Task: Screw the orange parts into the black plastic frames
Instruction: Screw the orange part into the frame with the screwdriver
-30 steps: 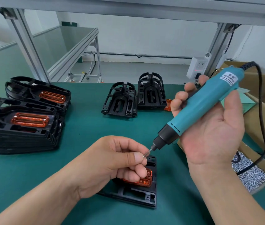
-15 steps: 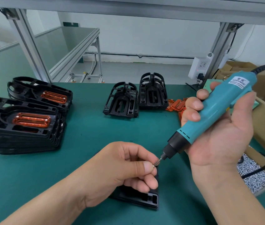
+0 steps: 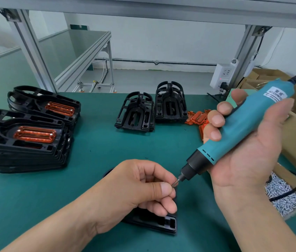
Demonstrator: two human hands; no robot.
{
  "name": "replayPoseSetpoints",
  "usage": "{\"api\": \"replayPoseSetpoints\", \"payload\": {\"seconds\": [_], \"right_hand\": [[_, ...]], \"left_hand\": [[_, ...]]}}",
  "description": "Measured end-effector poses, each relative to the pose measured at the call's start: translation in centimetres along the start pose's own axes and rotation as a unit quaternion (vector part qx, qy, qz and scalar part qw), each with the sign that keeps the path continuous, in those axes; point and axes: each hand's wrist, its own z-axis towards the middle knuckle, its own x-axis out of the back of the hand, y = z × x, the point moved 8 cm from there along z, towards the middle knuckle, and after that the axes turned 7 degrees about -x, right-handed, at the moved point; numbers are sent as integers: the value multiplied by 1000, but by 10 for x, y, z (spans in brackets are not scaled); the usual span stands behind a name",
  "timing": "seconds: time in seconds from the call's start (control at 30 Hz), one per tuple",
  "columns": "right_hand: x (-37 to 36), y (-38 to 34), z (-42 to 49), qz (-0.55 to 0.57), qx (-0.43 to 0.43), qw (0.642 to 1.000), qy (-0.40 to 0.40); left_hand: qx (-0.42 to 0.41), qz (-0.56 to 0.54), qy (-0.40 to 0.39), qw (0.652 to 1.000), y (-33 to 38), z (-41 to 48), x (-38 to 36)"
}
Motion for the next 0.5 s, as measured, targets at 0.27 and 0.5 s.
{"api": "replayPoseSetpoints", "payload": {"seconds": [0.27, 0.5], "right_hand": [[2, 3, 5, -79, -6, 997, -15], [0, 6, 6, -77, -12, 997, -26]], "left_hand": [[-7, 7, -3, 1000, 3, 0, 2], [-10, 14, -4, 1000, 2, 0, 4]]}}
